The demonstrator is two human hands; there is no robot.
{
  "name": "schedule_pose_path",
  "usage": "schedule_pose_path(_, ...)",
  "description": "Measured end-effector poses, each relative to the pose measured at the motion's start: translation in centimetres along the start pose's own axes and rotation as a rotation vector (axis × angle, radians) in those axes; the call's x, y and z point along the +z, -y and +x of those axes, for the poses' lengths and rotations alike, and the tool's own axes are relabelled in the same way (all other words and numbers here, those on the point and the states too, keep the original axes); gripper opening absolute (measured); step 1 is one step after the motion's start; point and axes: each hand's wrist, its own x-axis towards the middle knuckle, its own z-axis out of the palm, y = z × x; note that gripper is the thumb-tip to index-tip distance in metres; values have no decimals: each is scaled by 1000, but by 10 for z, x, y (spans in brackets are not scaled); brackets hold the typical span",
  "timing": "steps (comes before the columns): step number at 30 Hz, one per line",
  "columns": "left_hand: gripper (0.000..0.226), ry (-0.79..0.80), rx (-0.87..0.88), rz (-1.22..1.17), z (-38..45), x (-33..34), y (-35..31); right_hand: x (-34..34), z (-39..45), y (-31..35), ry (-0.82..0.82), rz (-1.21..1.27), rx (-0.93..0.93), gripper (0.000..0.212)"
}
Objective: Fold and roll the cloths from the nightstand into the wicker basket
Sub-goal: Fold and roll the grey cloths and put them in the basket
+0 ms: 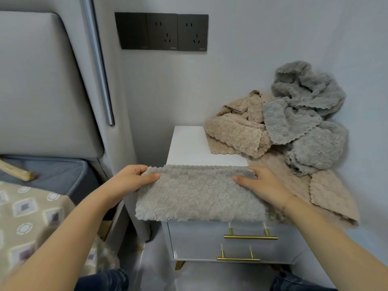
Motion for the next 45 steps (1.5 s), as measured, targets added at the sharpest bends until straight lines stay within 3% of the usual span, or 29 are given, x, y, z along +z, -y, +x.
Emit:
schedule_pose_path(2, 26, -18, -15, 3, 7, 2, 3, 2, 7, 0, -11, -58, -22, 24)
schedule_pose_path(7, 32, -149, 9, 103, 22, 5, 8, 5, 18, 1, -71, -163, -43, 46)
schedule_pose_path(10, 44, -218, 16, 214, 33, 8, 10, 7, 22, 2, -96, -225, -7, 46)
schedule_pose_path(13, 41, -265, 22, 309, 40, 11, 11, 11, 28, 4, -153, -264, 6, 54)
schedule_pose_path(21, 39, -292, -49, 350, 53, 22, 24, 19, 31, 9, -230, -691, 97, 38)
schedule_pose_path(25, 38, -503, 303, 542, 49, 26, 15, 9, 11, 16, -395, -810, -114, 39)
schedule_pose_path(27, 33, -464, 445, 564, 49, 28, 2, 6, -10, 23, -449, -765, -312, 28)
schedule_pose_path(29, 33, -303, 444, 613, 51, 33, -2, 11, -32, 30, -337, -654, -348, 17)
schedule_pose_path(31, 33, -178, 383, 650, 54, 37, 0, 24, -49, 30, -129, -583, -262, 20)
schedule_pose_path(39, 23, -169, 162, 545, 36, 23, 1, 54, -42, 35, 228, -768, -29, 75)
schedule_pose_path(45, 34, -69, -78, 504, 5, 5, 14, 61, 14, 31, 409, -710, -153, 64)
